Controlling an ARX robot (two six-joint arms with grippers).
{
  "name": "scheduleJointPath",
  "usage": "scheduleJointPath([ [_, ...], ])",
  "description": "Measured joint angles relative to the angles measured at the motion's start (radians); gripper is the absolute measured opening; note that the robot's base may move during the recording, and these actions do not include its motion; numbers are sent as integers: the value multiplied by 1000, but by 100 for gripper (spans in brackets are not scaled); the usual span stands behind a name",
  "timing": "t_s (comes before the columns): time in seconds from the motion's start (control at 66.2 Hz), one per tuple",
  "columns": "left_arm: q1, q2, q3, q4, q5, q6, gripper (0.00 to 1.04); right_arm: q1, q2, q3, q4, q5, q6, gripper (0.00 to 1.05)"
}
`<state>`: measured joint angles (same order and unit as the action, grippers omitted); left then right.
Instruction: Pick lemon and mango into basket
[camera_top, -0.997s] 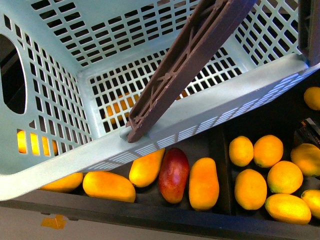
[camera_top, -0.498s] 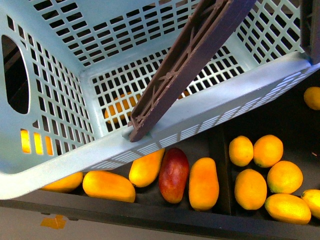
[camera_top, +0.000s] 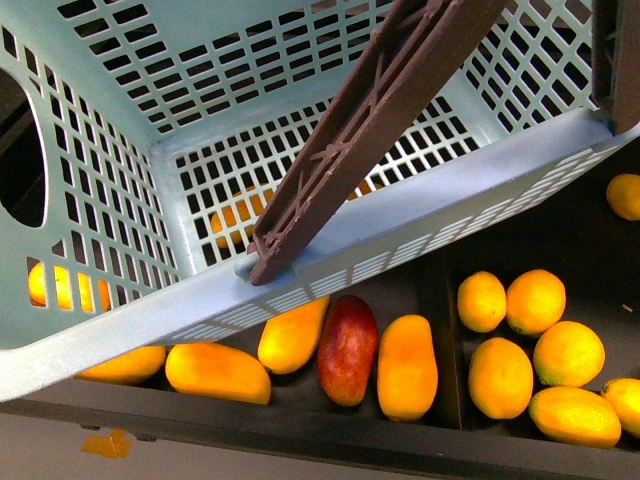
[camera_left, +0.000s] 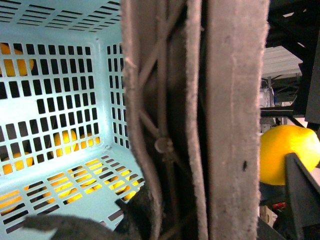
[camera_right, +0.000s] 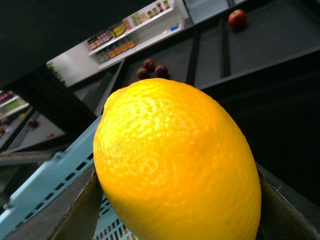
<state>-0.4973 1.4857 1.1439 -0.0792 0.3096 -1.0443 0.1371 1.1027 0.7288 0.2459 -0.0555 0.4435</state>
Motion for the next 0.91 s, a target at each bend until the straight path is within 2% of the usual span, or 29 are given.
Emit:
scheduleJointPath([
  [0.136, 0, 0, 0, 0, -1, 0, 14, 133, 84, 7, 19, 68, -15, 74],
  [0.332, 0, 0, 0, 0, 3, 0, 14, 209, 190, 39, 50, 82, -23, 74],
  [0.423, 0, 0, 0, 0, 0, 0, 14, 217, 221, 41, 51, 93, -46, 93],
  [0.453, 0, 0, 0, 0, 1, 0, 14, 213, 220, 41, 53, 94, -47, 97],
  [0.589, 0, 0, 0, 0, 2, -1, 14, 172, 179, 42, 61, 113, -53, 96],
  [0.785, 0, 2, 0, -2, -4, 3, 14, 9, 29, 15, 29, 120, -134, 96],
  [0.906, 0, 2, 0, -2, -4, 3, 14, -62, -59, -119, 204, 141, -312, 76],
])
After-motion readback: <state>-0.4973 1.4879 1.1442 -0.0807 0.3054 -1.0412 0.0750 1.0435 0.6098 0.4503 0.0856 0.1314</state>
